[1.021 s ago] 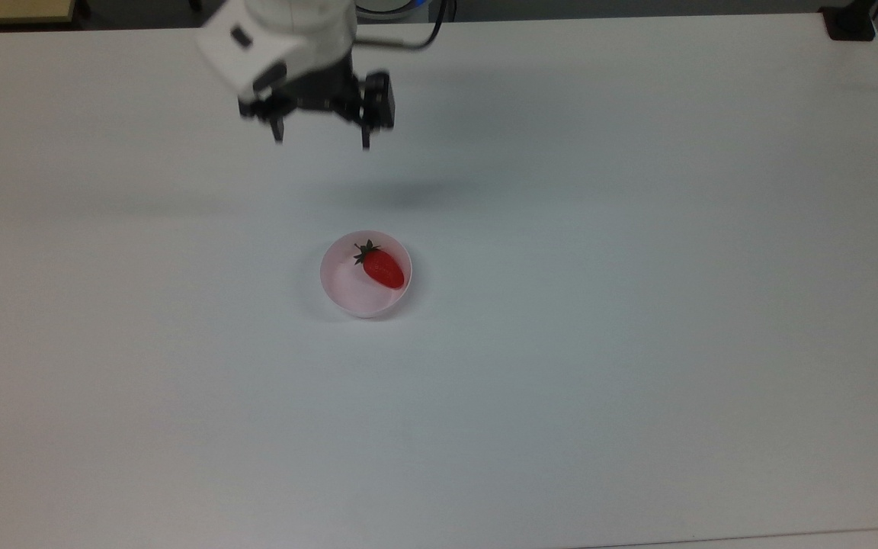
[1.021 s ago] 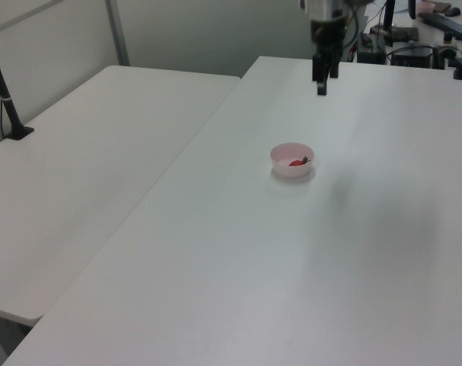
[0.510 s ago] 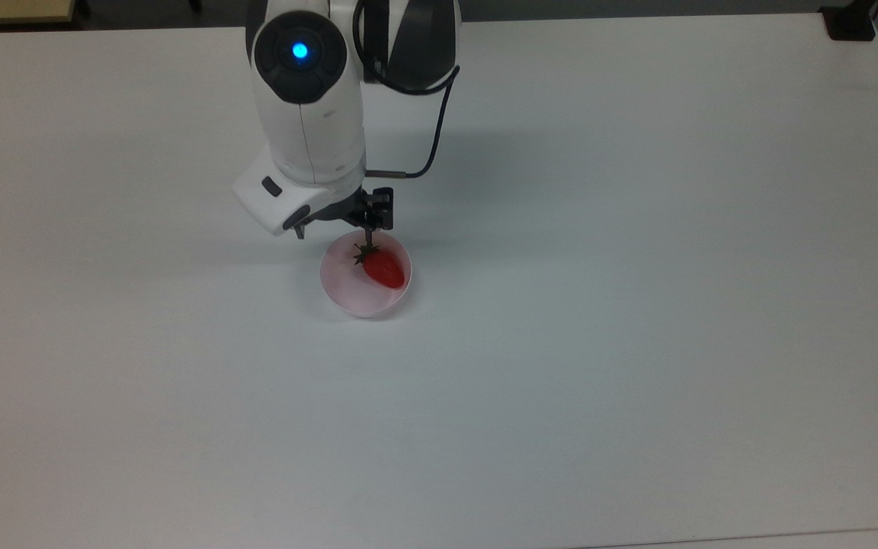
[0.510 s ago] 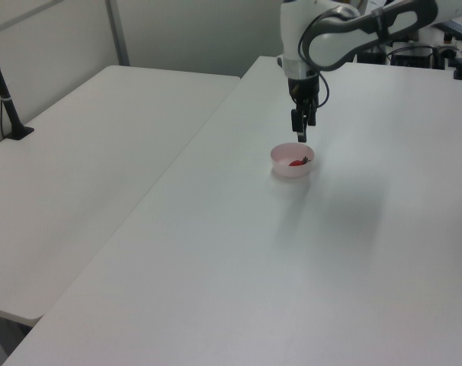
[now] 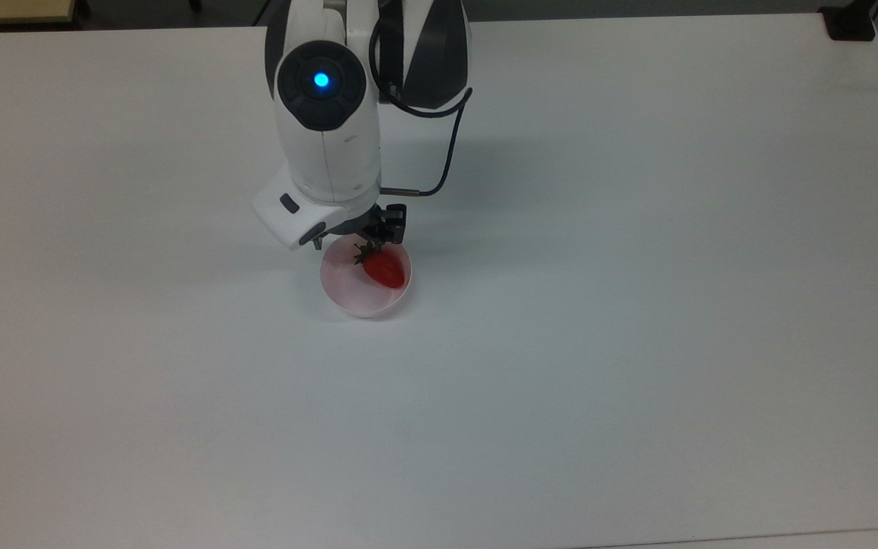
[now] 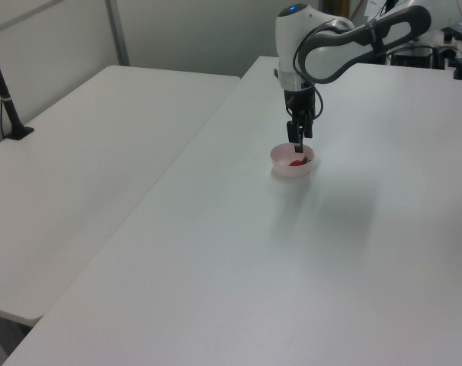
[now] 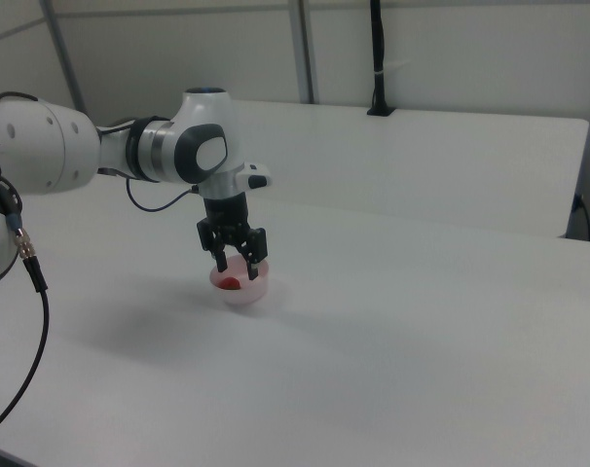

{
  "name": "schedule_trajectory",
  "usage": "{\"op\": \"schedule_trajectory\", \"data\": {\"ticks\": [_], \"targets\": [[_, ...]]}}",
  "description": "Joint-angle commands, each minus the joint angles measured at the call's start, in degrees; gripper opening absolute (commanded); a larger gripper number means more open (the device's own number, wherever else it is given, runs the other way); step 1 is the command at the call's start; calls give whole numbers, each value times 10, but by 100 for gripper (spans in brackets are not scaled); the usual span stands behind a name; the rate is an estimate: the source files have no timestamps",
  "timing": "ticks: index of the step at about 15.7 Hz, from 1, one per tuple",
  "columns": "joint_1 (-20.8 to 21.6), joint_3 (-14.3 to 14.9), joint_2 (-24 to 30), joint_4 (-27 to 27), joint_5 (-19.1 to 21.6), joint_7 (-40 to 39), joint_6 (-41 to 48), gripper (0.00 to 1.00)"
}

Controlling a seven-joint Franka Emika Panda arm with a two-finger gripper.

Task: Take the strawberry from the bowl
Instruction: 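Lower the gripper into the pink bowl around the red strawberry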

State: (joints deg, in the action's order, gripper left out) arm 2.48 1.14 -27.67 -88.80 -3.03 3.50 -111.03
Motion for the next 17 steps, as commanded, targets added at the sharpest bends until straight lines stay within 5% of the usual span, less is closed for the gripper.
{"op": "schedule_trajectory", "data": {"ticks": [1,17], "targets": [[9,2,-6,-5,-1,26,-31,76],[20,2,-31,-15,-7,37,-37,67]]}}
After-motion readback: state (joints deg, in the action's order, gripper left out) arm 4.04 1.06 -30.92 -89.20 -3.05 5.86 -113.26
